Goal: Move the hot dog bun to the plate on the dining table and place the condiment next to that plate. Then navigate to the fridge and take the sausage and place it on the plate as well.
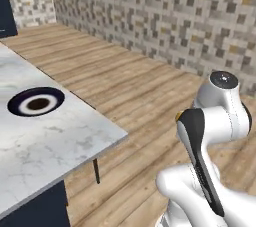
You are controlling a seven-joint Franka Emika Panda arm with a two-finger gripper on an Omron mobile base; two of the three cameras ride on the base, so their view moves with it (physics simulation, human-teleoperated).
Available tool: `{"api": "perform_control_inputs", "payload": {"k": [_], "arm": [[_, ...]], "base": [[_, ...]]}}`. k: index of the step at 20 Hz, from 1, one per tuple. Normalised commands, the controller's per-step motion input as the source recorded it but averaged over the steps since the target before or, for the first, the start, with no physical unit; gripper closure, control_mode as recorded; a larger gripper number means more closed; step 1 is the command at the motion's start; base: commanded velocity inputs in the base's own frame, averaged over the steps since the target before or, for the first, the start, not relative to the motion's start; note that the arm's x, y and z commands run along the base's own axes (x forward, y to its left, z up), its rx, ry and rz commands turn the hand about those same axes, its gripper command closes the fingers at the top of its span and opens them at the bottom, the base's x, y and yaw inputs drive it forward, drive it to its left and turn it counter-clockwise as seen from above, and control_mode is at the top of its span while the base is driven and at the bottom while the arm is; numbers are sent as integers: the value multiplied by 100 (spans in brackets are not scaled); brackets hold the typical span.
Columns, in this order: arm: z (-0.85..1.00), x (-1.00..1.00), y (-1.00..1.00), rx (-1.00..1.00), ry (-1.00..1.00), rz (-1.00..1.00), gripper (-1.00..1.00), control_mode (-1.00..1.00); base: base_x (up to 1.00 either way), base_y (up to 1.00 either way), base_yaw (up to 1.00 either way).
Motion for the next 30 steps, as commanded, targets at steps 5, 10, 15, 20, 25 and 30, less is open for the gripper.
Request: {"api": "perform_control_inputs", "payload": {"k": [5, 10, 15, 20, 25, 30], "arm": [[0, 0, 0, 0, 0, 0, 100, 100], [0, 0, 0, 0, 0, 0, 100, 100], [0, 0, 0, 0, 0, 0, 100, 100], [0, 0, 0, 0, 0, 0, 100, 100], [0, 0, 0, 0, 0, 0, 100, 100], [0, 0, 0, 0, 0, 0, 100, 100]], "base": [[67, -55, 52], [68, -55, 52], [68, -56, 52], [66, -57, 51], [58, -58, 52], [46, -60, 54]]}}
